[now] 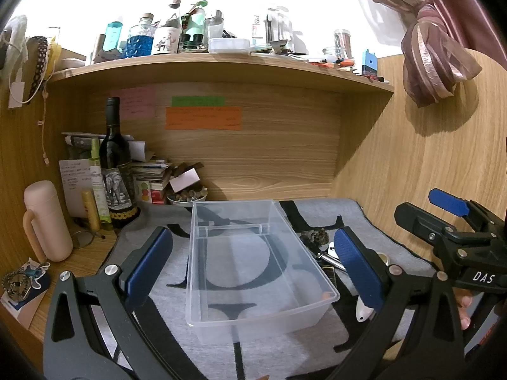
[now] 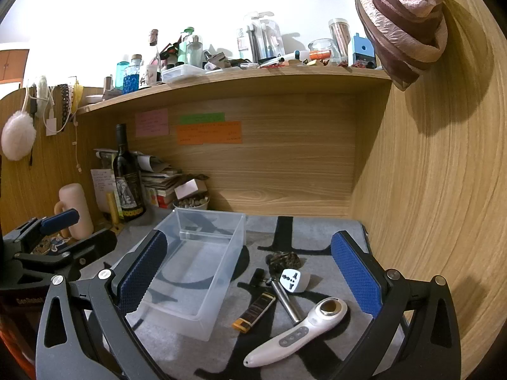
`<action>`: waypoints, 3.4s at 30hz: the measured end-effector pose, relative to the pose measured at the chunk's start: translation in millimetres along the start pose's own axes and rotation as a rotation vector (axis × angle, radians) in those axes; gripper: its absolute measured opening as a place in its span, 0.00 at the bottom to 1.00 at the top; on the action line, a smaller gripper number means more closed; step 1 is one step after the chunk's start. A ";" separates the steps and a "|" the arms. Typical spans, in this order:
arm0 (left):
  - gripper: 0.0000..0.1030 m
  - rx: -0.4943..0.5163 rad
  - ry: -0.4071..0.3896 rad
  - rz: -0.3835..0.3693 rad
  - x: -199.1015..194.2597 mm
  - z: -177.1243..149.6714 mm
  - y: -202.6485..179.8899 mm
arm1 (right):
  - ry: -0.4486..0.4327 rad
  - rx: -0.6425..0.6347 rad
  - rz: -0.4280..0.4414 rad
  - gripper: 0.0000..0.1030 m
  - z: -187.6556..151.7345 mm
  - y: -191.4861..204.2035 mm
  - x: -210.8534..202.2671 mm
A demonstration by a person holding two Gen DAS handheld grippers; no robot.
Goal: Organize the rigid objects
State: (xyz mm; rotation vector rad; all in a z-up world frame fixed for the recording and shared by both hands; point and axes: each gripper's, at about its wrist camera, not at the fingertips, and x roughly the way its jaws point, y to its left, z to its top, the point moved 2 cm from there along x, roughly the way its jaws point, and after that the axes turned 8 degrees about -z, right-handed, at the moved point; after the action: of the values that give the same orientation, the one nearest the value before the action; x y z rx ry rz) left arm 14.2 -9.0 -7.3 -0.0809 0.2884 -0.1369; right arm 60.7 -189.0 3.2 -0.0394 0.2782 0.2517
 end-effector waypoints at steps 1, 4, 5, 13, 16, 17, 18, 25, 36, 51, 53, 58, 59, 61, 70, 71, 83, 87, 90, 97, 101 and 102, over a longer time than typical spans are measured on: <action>1.00 -0.002 -0.001 0.000 -0.5 0.5 1.6 | 0.000 0.000 0.001 1.00 0.1 0.0 0.1; 1.00 -0.004 -0.004 0.000 -0.9 0.7 3.6 | 0.004 0.000 0.010 1.00 0.1 0.8 1.9; 1.00 -0.003 -0.004 0.001 -0.6 0.7 4.2 | 0.008 0.001 0.016 1.00 0.2 0.9 2.9; 0.80 -0.029 0.035 0.004 6.6 1.4 21.1 | 0.059 0.024 0.047 0.84 -4.2 -3.7 18.1; 0.69 -0.031 0.068 0.035 13.3 0.2 37.4 | 0.082 0.036 0.033 0.78 -6.8 -11.3 26.6; 0.68 -0.032 0.085 0.054 17.0 -0.3 44.6 | 0.088 0.037 0.028 0.77 -7.3 -13.8 28.6; 0.68 -0.034 0.098 0.063 19.6 -1.4 49.9 | 0.096 0.040 0.019 0.76 -7.6 -17.5 32.3; 0.57 -0.082 0.272 0.047 59.2 -9.3 97.4 | 0.164 0.073 -0.034 0.60 -11.3 -42.1 61.0; 0.30 -0.166 0.509 -0.098 119.0 -24.0 119.2 | 0.364 0.058 -0.082 0.43 -31.4 -58.4 118.9; 0.16 -0.116 0.583 -0.171 142.2 -33.9 114.5 | 0.645 0.044 -0.063 0.43 -63.2 -53.5 185.6; 0.16 -0.114 0.579 -0.172 141.9 -34.0 114.5 | 0.674 0.046 -0.062 0.43 -66.4 -52.7 193.9; 0.16 -0.122 0.568 -0.169 140.8 -34.9 115.5 | 0.685 0.051 -0.035 0.35 -68.7 -47.8 199.4; 0.16 -0.123 0.567 -0.169 141.0 -35.0 115.4 | 0.677 0.045 -0.036 0.34 -67.4 -46.7 198.3; 0.16 -0.122 0.568 -0.169 141.0 -35.3 115.5 | 0.664 0.030 -0.043 0.34 -65.2 -43.8 195.8; 0.15 -0.109 0.567 -0.165 141.7 -35.2 115.5 | 0.560 -0.008 -0.051 0.34 -41.5 -36.5 175.1; 0.15 -0.109 0.567 -0.165 141.8 -35.0 115.6 | 0.542 -0.008 -0.048 0.34 -36.1 -35.4 171.6; 0.15 -0.114 0.564 -0.172 144.3 -34.8 117.3 | 0.330 -0.068 0.065 0.34 26.2 19.4 132.1; 0.15 -0.111 0.562 -0.173 144.2 -35.2 117.1 | 0.310 -0.100 0.102 0.34 31.7 43.6 132.5; 0.16 -0.110 0.558 -0.176 144.2 -35.6 117.1 | 0.325 -0.117 0.141 0.34 30.4 61.9 139.1; 0.16 -0.110 0.549 -0.184 144.2 -36.4 117.6 | 0.410 -0.194 0.184 0.34 15.3 98.1 167.9; 0.16 -0.108 0.546 -0.185 143.7 -36.8 117.5 | 0.469 -0.243 0.199 0.34 3.6 112.0 184.2; 0.16 -0.107 0.544 -0.186 143.6 -36.9 117.5 | 0.487 -0.257 0.204 0.34 0.1 115.1 188.1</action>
State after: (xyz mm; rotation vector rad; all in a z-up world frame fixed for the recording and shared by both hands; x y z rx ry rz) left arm 154.3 83.9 -94.2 -0.1773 0.8327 -0.3289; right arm 206.8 -32.4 -49.2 -0.3306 0.7347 0.4798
